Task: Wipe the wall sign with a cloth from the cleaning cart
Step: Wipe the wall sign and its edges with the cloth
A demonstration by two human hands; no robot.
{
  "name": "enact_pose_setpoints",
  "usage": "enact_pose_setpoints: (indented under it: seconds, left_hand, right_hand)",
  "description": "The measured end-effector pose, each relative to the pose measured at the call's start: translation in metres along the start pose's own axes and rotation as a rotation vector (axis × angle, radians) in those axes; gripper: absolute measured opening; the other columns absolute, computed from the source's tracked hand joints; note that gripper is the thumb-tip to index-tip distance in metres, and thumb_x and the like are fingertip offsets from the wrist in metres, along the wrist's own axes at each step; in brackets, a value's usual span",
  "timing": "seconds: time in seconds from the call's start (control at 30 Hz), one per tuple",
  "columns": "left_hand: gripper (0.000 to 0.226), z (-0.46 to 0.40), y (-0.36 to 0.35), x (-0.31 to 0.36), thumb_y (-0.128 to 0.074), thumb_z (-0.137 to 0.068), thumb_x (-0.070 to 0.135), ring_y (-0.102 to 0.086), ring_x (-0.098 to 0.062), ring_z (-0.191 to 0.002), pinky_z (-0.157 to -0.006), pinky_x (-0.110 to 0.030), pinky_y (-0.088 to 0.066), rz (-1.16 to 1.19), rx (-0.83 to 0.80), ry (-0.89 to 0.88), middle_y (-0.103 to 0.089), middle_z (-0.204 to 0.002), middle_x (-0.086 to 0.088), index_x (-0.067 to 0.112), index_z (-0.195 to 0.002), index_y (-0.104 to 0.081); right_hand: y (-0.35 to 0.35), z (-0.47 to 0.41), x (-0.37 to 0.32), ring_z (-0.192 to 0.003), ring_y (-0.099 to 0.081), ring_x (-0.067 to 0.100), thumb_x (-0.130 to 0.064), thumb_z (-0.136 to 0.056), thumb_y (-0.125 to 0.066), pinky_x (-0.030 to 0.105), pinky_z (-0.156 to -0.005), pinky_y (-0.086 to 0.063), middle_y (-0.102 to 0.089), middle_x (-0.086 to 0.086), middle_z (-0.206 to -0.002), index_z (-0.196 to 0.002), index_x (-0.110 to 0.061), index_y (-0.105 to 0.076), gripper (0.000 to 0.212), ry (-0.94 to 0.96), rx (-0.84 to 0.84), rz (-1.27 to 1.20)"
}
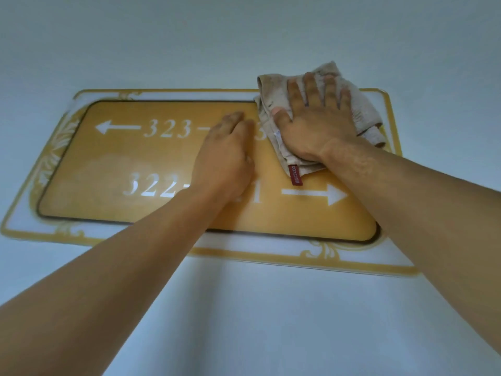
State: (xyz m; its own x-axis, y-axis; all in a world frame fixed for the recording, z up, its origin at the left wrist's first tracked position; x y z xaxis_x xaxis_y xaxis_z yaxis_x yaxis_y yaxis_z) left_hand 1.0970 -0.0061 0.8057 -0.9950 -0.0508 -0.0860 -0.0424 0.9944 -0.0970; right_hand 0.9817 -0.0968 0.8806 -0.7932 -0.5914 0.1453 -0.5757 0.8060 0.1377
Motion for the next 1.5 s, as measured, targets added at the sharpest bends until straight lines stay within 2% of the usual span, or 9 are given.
enact_pose_setpoints:
  seconds: [0.17,0.43,0.57,0.77,0.9,1.07,1.2,1.27,1.5]
  left_hand:
    - [0.074,0.020,-0.001,0.002,-0.030,-0.075,0.011,-0.027,-0.031,-0.149,-0.123,-0.042,-0.019,-0.066,-0.020,-0.051,-0.036,-0.158,-0.015,0.006,-0.147,-0.044]
    - [0.061,0.034,-0.002,-0.003,-0.032,-0.090,0.019,-0.026,-0.031,-0.149,-0.122,-0.046,-0.020,-0.095,-0.011,-0.050,-0.037,-0.157,-0.016,0.006,-0.148,-0.040]
    - [0.054,0.066,0.004,-0.004,-0.037,-0.091,0.014,-0.033,-0.039,-0.143,-0.119,-0.050,-0.026,-0.109,0.022,-0.028,-0.042,-0.151,-0.022,0.002,-0.142,-0.046]
    - [0.049,0.086,0.015,-0.004,-0.033,-0.094,0.027,-0.040,-0.040,-0.137,-0.115,-0.051,-0.031,-0.139,0.036,0.088,-0.048,-0.145,-0.023,0.001,-0.131,-0.053]
    - [0.050,0.112,0.018,-0.005,-0.044,-0.091,0.014,-0.040,-0.041,-0.139,-0.114,-0.055,-0.032,-0.157,0.045,0.046,-0.048,-0.146,-0.022,-0.002,-0.138,-0.048]
    - [0.052,0.144,0.028,-0.007,-0.035,-0.087,0.009,-0.039,-0.038,-0.140,-0.116,-0.053,-0.031,-0.156,0.025,-0.038,-0.047,-0.146,-0.020,-0.001,-0.136,-0.051]
    - [0.039,0.148,0.041,-0.015,-0.037,-0.087,0.013,-0.048,-0.037,-0.123,-0.107,-0.046,-0.038,-0.146,0.117,0.079,-0.053,-0.133,-0.018,0.002,-0.117,-0.059]
    - [0.035,0.150,0.043,-0.020,-0.038,-0.086,0.013,-0.049,-0.036,-0.121,-0.106,-0.049,-0.038,-0.175,0.141,0.117,-0.055,-0.129,-0.017,0.004,-0.111,-0.060]
    - [0.037,0.150,0.040,-0.019,-0.044,-0.083,0.012,-0.049,-0.034,-0.121,-0.104,-0.045,-0.037,-0.224,0.162,0.093,-0.058,-0.127,-0.016,0.005,-0.115,-0.062]
  right_hand:
    - [-0.004,0.021,-0.008,-0.151,0.018,0.032,-0.062,-0.097,-0.006,0.053,-0.120,0.012,0.015,0.003,-0.166,-0.158,-0.028,0.008,0.071,-0.020,-0.015,0.019]
    - [-0.008,0.061,-0.026,-0.150,0.020,0.032,-0.059,-0.098,-0.008,0.054,-0.120,0.012,0.015,0.006,-0.166,-0.157,-0.027,0.008,0.069,-0.003,-0.008,0.012]
    - [-0.015,0.085,-0.035,-0.150,0.021,0.033,-0.059,-0.098,-0.007,0.055,-0.119,0.012,0.017,0.007,-0.166,-0.157,-0.025,0.009,0.070,0.016,-0.007,0.006]
    - [-0.013,0.131,-0.051,-0.150,0.019,0.034,-0.058,-0.099,-0.010,0.055,-0.120,0.008,0.012,0.009,-0.166,-0.158,-0.023,0.004,0.070,0.069,0.052,0.006]
    - [-0.016,0.155,-0.057,-0.150,0.022,0.033,-0.058,-0.100,-0.010,0.055,-0.120,0.008,0.016,0.009,-0.165,-0.158,-0.022,0.005,0.070,0.090,0.034,-0.022]
    - [-0.017,0.177,-0.064,-0.151,0.017,0.033,-0.057,-0.100,-0.012,0.056,-0.121,0.004,0.011,0.010,-0.166,-0.159,-0.021,-0.003,0.070,0.069,0.051,-0.058]
    - [-0.021,0.195,-0.075,-0.152,0.009,0.036,-0.055,-0.100,-0.018,0.057,-0.121,0.000,0.003,0.014,-0.166,-0.158,-0.018,-0.008,0.070,0.047,0.063,-0.079]
    - [-0.022,0.198,-0.078,-0.152,0.006,0.038,-0.054,-0.100,-0.021,0.057,-0.121,-0.001,0.000,0.014,-0.166,-0.158,-0.017,-0.011,0.070,0.038,0.066,-0.083]
    - [-0.025,0.188,-0.079,-0.152,0.011,0.036,-0.057,-0.099,-0.015,0.056,-0.121,0.002,0.006,0.010,-0.167,-0.159,-0.022,-0.004,0.070,0.065,0.039,-0.029]
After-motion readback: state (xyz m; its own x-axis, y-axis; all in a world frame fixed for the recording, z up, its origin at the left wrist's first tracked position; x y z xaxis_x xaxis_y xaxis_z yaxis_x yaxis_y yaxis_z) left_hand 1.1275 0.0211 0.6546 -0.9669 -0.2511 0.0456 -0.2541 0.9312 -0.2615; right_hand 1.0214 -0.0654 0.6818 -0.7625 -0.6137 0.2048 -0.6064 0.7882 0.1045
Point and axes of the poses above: each hand's wrist, its own z-axis away from the middle knuckle, its own y-axis out of the back of the hand, x = y × z, the point moved 10 cm from there along -z, towards the middle knuckle
